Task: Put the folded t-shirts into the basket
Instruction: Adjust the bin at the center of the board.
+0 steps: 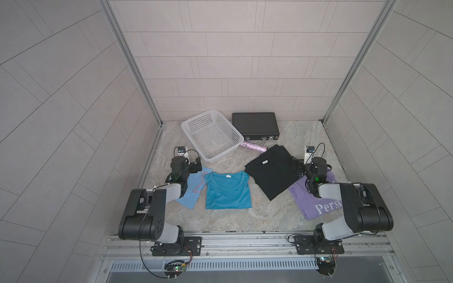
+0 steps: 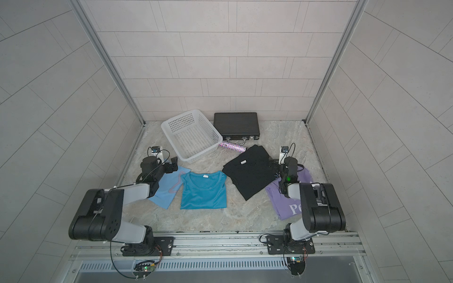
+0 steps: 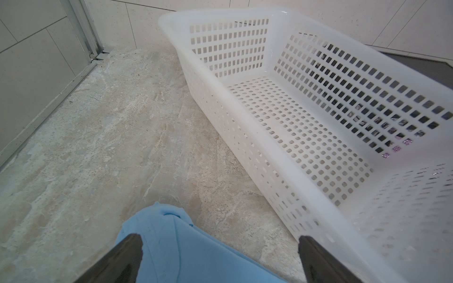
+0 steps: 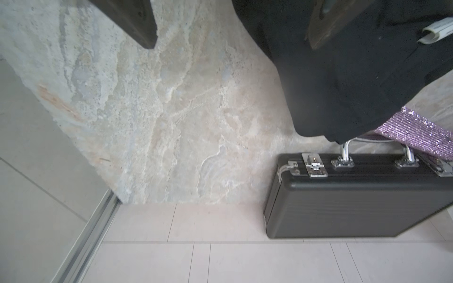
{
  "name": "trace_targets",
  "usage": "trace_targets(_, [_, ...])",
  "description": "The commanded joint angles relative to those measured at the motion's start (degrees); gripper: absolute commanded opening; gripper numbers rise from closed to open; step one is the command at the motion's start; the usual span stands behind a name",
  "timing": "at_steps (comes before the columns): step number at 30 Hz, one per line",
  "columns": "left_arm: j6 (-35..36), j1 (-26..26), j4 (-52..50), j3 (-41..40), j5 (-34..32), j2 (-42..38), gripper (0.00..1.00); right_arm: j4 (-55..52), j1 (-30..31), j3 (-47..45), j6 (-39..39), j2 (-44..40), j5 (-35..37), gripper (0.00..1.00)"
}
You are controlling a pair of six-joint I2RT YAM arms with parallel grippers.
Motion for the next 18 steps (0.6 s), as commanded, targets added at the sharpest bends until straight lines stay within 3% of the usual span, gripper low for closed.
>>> trace_targets(1, [0.1, 1.6, -14.6, 5.7, -0.3, -8.6, 1.0, -22.0, 0.2, 11.6, 0.6, -8.9, -0.1, 1.0])
trace_targets(6, [3.6, 7.1, -40.8, 14.7, 2.2, -17.7, 1.0, -49.7, 0.2, 28.3, 0.8, -12.6, -2.4, 1.0])
trace_targets(8, [8.5, 10.5, -50.8, 18.9, 7.5, -18.4, 1.0, -57.9, 0.3, 32.7, -2.9, -13.1, -12.1, 1.0])
trace_targets(11, [15.0, 14.2, -63.4, 24.7, 18.1, -17.3, 1.0, -60.7, 1.5, 33.6, -4.4, -13.8, -27.3, 1.0])
trace_targets(13, [16.7, 14.4, -68.9, 27.7, 22.1, -16.2, 1.0, -63.0, 5.1, 35.1, -5.7, -12.5, -31.4, 1.0])
trace_targets(16, [19.0, 14.2, -71.0, 28.7, 34.0, -14.6, 1.0, -66.7, 14.0, 38.6, -11.4, -9.1, -30.8, 1.0])
trace_targets(18, [14.7, 12.3, -67.9, 29.3, 34.4, -12.4, 1.0, -65.1, 18.3, 38.7, -13.3, -7.3, -30.3, 1.0])
